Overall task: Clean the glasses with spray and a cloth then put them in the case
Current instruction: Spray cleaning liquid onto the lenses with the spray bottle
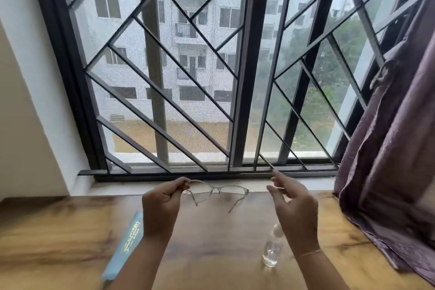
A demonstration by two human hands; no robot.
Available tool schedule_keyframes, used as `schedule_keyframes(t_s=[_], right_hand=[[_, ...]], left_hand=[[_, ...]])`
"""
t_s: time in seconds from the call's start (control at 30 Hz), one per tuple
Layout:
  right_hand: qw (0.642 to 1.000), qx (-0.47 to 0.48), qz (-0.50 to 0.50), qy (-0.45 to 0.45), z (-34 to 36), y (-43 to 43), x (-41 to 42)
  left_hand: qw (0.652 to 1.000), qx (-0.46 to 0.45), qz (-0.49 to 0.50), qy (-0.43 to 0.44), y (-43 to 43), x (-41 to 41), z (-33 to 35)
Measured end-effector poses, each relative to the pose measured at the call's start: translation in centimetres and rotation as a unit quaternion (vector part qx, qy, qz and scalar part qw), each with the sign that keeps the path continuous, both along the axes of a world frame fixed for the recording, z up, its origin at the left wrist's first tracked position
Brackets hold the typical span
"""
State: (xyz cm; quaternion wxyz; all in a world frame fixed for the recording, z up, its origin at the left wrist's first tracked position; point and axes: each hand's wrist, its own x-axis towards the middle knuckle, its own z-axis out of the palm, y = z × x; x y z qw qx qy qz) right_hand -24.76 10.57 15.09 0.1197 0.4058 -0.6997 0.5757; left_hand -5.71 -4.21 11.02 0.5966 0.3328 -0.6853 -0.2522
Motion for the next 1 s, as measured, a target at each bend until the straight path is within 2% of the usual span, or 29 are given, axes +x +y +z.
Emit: schedule_keyframes(t_s=[0.07, 0.17, 0.27, 0.43, 0.67, 0.73, 0.8, 0.83, 0.87, 0.9, 0.93, 0.97, 1.0], right_hand=[[0.997, -0.047, -0.058, -0.03, -1.8, 1.2, -0.5], [0.994, -0.025, -0.085, -0.069, -5.8, 2.5, -1.0], [0.991, 0.031, -0.034, -0.127, -9.2, 3.2, -0.9], [0.982, 0.124, 0.02, -0.142, -14.1, 2.0, -1.2], [0.975, 0.104, 0.099, -0.169, -16.8, 1.6, -2.8], [0.967, 0.081, 0.116, -0.212, -14.9, 1.9, -2.1], [0.945, 0.026, 0.176, -0.276, -12.3, 1.9, -1.5], [0.922, -0.016, 0.216, -0.32, -11.1, 1.8, -1.4], [0.88, -0.079, 0.269, -0.382, -10.0, 1.6, -1.4], [0.812, -0.151, 0.341, -0.45, -9.0, 1.4, -1.2], [0.722, -0.212, 0.445, -0.486, -8.4, 1.2, -1.0], [0.632, -0.247, 0.55, -0.487, -7.7, 1.0, -0.8], [0.56, -0.269, 0.615, -0.486, -7.1, 0.8, -0.6]], left_hand=[[1.0, 0.011, 0.014, 0.001, 0.1, 0.1, -0.2], [0.999, 0.024, 0.034, 0.007, 0.0, -0.1, -0.4], [0.999, 0.014, 0.046, 0.01, -0.2, -0.6, -0.6], [0.999, 0.037, 0.033, 0.017, -0.9, -1.8, -0.5], [0.999, 0.022, 0.049, 0.008, -2.1, -2.9, -0.4], [0.998, 0.024, 0.051, 0.009, -2.3, -3.0, -0.5], [0.998, 0.028, 0.054, 0.008, -2.3, -3.1, -0.6], [0.998, 0.03, 0.055, 0.007, -2.3, -3.2, -0.5], [0.998, 0.031, 0.055, 0.007, -2.3, -3.3, -0.5], [0.998, 0.031, 0.056, 0.005, -2.3, -3.3, -0.4], [0.998, 0.028, 0.056, 0.002, -2.2, -3.5, -0.4], [0.998, 0.027, 0.056, 0.0, -2.3, -3.6, -0.4], [0.998, 0.029, 0.055, -0.001, -2.3, -3.7, -0.4]])
